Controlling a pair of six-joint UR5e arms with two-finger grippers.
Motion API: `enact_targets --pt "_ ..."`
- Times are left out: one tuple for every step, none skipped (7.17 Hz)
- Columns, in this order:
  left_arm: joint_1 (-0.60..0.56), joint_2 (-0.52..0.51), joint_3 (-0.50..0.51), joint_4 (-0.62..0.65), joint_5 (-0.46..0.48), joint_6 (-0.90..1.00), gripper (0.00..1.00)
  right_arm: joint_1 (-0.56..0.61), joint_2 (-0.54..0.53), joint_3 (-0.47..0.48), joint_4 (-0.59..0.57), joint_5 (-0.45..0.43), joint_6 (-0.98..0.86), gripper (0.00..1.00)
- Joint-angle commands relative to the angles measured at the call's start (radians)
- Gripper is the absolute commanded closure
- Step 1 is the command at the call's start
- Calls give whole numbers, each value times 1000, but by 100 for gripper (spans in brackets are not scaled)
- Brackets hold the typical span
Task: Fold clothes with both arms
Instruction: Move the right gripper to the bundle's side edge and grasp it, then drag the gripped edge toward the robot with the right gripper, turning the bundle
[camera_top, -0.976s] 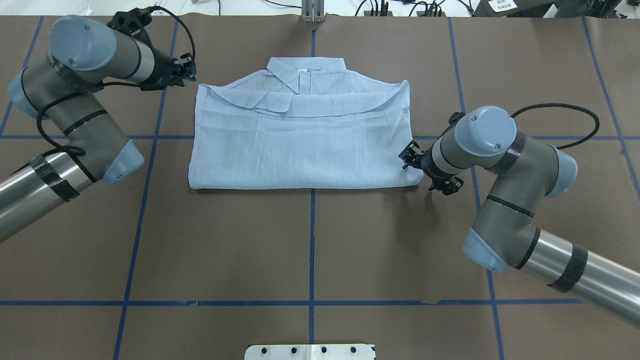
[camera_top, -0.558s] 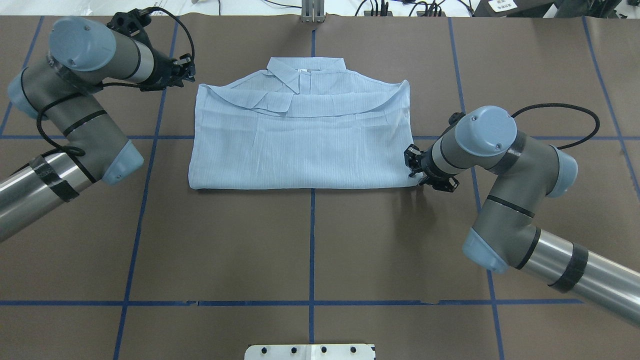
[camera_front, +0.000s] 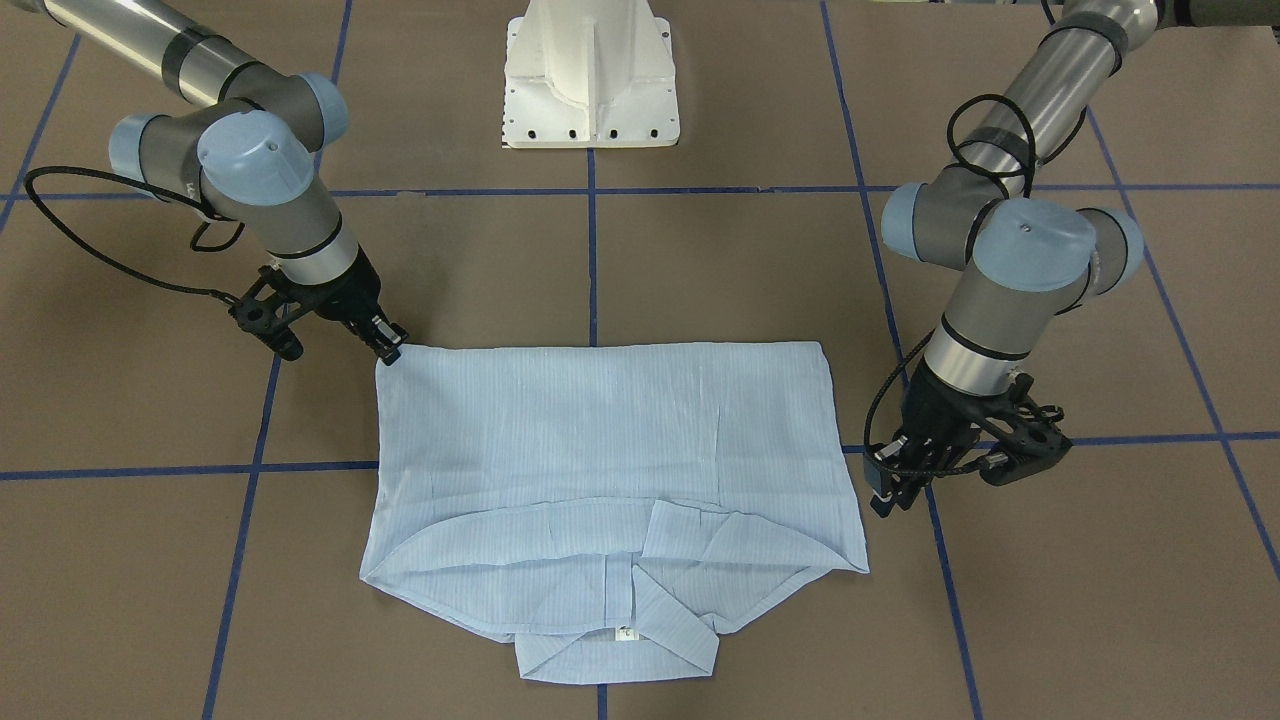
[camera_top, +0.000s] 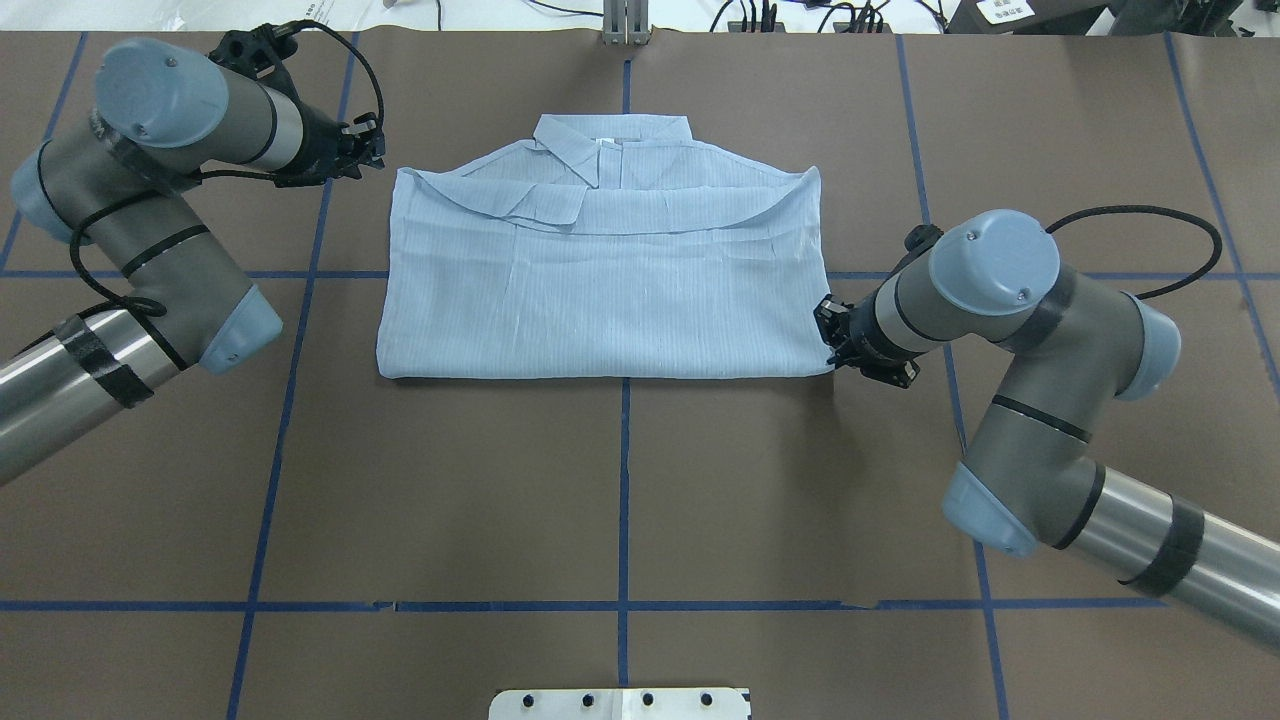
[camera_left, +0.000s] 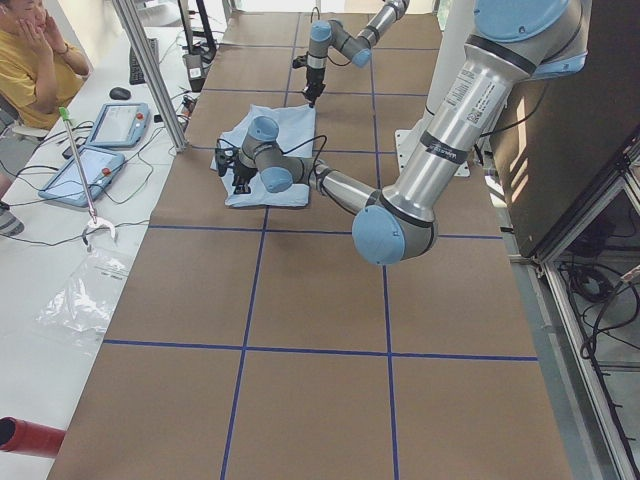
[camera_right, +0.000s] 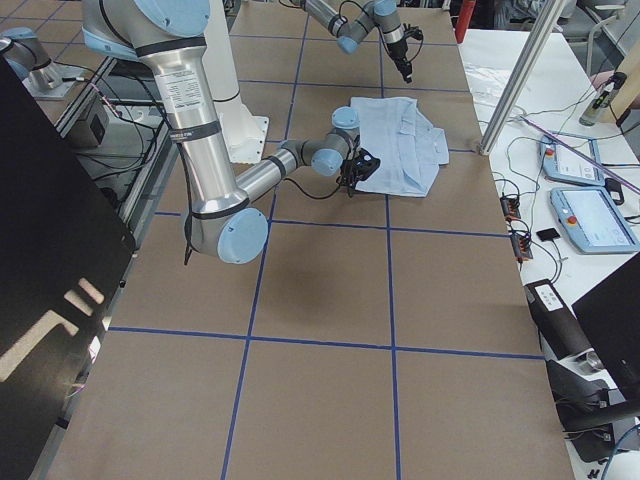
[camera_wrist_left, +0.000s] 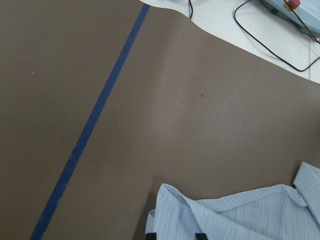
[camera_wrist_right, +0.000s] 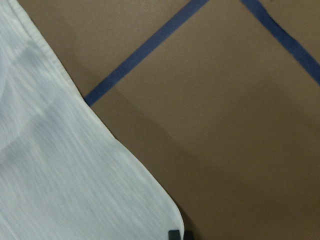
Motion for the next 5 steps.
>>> enact_targets --pt "-1 4 -11 0 -1 -1 63 -11 -113 137 -9 46 24 100" --pt "1 22 -56 0 -7 -1 63 -32 -182 229 -12 79 60 100" --pt "1 47 -132 12 -9 -1 63 -32 -260 301 -5 137 60 100" --pt "1 65 -157 8 -9 -4 63 -32 -270 319 -5 192 60 100" --pt "5 117 -230 11 -30 -3 63 -47 -268 326 -3 220 62 100"
